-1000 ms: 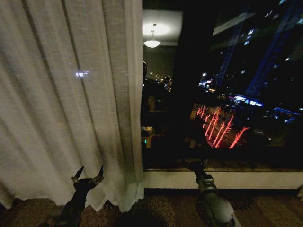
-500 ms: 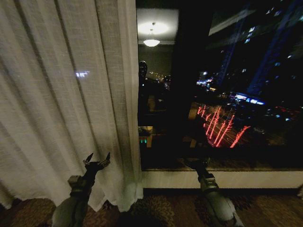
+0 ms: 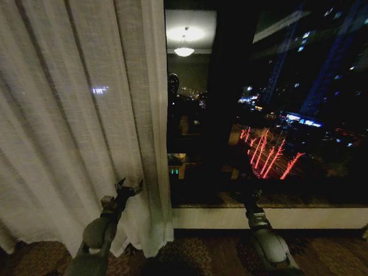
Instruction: Open the curtains by pulling them apart, changing their state from closed to fully open.
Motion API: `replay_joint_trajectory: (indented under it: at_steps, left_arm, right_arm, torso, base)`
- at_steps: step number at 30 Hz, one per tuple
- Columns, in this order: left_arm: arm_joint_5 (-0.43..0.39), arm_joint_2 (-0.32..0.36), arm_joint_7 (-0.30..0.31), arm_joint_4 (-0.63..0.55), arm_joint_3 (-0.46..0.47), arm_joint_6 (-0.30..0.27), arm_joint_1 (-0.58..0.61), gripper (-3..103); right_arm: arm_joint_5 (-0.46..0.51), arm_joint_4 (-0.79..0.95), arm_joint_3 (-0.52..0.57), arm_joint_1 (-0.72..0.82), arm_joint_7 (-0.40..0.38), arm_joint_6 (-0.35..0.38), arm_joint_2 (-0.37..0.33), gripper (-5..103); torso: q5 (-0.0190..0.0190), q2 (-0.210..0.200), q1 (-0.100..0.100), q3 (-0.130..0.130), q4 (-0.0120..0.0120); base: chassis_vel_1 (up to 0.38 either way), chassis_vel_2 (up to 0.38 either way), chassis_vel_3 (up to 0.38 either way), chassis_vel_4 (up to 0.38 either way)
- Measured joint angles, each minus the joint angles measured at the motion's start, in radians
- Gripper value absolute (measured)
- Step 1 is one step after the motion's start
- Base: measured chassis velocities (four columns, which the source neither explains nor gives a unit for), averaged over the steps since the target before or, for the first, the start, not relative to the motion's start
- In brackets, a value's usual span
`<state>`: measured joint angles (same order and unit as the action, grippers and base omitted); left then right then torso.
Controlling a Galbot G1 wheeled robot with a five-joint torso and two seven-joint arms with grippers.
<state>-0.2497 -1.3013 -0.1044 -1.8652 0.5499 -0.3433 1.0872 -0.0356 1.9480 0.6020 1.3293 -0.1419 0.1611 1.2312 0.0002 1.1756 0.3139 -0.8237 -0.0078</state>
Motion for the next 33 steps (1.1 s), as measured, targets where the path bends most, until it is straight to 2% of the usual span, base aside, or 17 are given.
replay_joint_trajectory:
  at_steps: [1, 3, 5, 8, 9, 10, 12, 13, 14, 17, 20, 21, 23, 26, 27, 31, 33]
  left_arm:
    - [-0.003, 0.001, 0.0, 0.014, -0.008, 0.0, -0.016, 103]
    - [-0.005, -0.003, 0.018, 0.046, -0.025, -0.001, -0.047, 101]
    - [-0.006, -0.007, 0.032, 0.057, -0.031, -0.001, -0.057, 96]
    - [-0.006, -0.023, 0.071, 0.079, -0.042, -0.001, -0.08, 80]
    - [-0.006, -0.023, 0.071, 0.079, -0.042, -0.001, -0.08, 80]
    - [-0.006, -0.026, 0.074, 0.079, -0.042, -0.001, -0.08, 74]
    - [-0.006, -0.027, 0.076, 0.076, -0.043, -0.001, -0.079, 74]
    - [-0.006, -0.027, 0.077, 0.07, -0.042, -0.001, -0.073, 64]
    - [-0.006, -0.027, 0.08, 0.065, -0.04, 0.0, -0.068, 64]
    - [-0.016, -0.02, 0.092, 0.051, -0.032, -0.002, -0.053, 47]
    - [-0.026, -0.014, 0.098, 0.043, -0.025, -0.006, -0.045, 42]
    - [-0.035, -0.009, 0.1, 0.036, -0.02, -0.008, -0.041, 31]
    - [-0.041, -0.007, 0.101, 0.032, -0.017, -0.008, -0.038, 31]
    - [-0.059, 0.002, 0.101, 0.011, -0.002, -0.012, -0.026, 15]
    - [-0.061, 0.003, 0.101, 0.007, 0.001, -0.013, -0.023, 15]
    - [-0.075, 0.011, 0.101, -0.017, 0.021, -0.015, 0.002, 2]
    - [-0.079, 0.015, 0.1, -0.024, 0.03, -0.015, 0.009, 0]
  right_arm:
    - [0.0, -0.001, 0.0, 0.0, -0.004, 0.0, 0.003, 100]
    - [0.0, -0.003, 0.0, 0.0, -0.01, 0.0, 0.009, 100]
    - [0.0, -0.003, 0.0, 0.0, -0.013, 0.001, 0.01, 100]
    - [0.0, 0.002, -0.001, 0.0, -0.02, 0.004, 0.01, 100]
    - [0.0, 0.002, -0.001, 0.0, -0.02, 0.004, 0.01, 100]
    - [0.001, 0.004, -0.001, 0.0, -0.021, 0.005, 0.01, 100]
    - [0.001, 0.006, -0.001, 0.0, -0.022, 0.005, 0.009, 100]
    - [0.003, 0.009, -0.003, -0.001, -0.023, 0.006, 0.009, 100]
    - [0.004, 0.011, -0.005, -0.002, -0.024, 0.006, 0.01, 100]
    - [0.009, 0.021, -0.014, -0.003, -0.026, 0.009, 0.019, 100]
    - [0.009, 0.026, -0.019, -0.004, -0.027, 0.01, 0.026, 100]
    - [0.009, 0.031, -0.024, -0.005, -0.027, 0.011, 0.032, 100]
    - [0.009, 0.033, -0.027, -0.006, -0.028, 0.012, 0.035, 100]
    - [0.006, 0.041, -0.036, -0.01, -0.031, 0.015, 0.043, 100]
    - [0.005, 0.043, -0.038, -0.011, -0.032, 0.02, 0.044, 100]
    - [0.004, 0.061, -0.051, -0.016, -0.038, 0.052, 0.046, 100]
    - [-0.009, 0.064, -0.055, -0.016, -0.038, 0.057, 0.046, 100]
  torso:
    - [0.0, 0.0, 0.0, 0.0, 0.0001]
    - [-0.0001, 0.0, 0.0, 0.0, 0.0002]
    - [-0.0001, 0.0, 0.0, 0.0, 0.0001]
    - [0.0, 0.0, 0.0, 0.0, 0.0]
    - [0.0, 0.0, 0.0, 0.0, 0.0]
    - [0.0, 0.0, 0.0, 0.0, 0.0001]
    - [-0.0001, 0.0, 0.0, 0.0, 0.0001]
    - [0.0, 0.0, 0.0, 0.0, 0.0001]
    - [0.0, 0.0, 0.0, 0.0, 0.0001]
    - [-0.0001, 0.0, 0.0, 0.0, 0.0003]
    - [-0.0001, 0.0, 0.0, 0.0, 0.0003]
    - [-0.0001, 0.0, 0.0, 0.0, 0.0002]
    - [-0.0001, 0.0, 0.0, 0.0, 0.0002]
    - [-0.0001, 0.0, 0.0, 0.0, 0.0001]
    - [-0.0001, 0.0, 0.0, 0.0, 0.0001]
    - [-0.0002, 0.0, 0.0, 0.0, 0.0003]
    - [-0.0002, 0.0, 0.0, 0.0, 0.0002]
  base:
    - [0.0, 0.0, 0.0, 0.0]
    - [0.0, 0.0, 0.0, 0.0]
    - [0.0, 0.0, 0.0, 0.0]
    - [0.0, 0.0, 0.0, 0.0]
    - [0.0, 0.0, 0.0, 0.0]
    - [0.0, 0.0, 0.0, 0.0]
    - [0.0, 0.0, 0.0, 0.0]
    - [0.0, 0.0, 0.0, 0.0]
    - [0.0, 0.0, 0.0, 0.0]
    - [0.0, 0.0, 0.0, 0.0]
    - [0.0, 0.0, 0.0, 0.0]
    - [0.0, 0.0, 0.0, 0.0]
    - [0.0, 0.0, 0.0, 0.0]
    - [0.0, 0.0, 0.0, 0.0]
    - [0.0, 0.0, 0.0, 0.0]
    - [0.0, 0.0, 0.0, 0.0]
    - [0.0, 0.0, 0.0, 0.0]
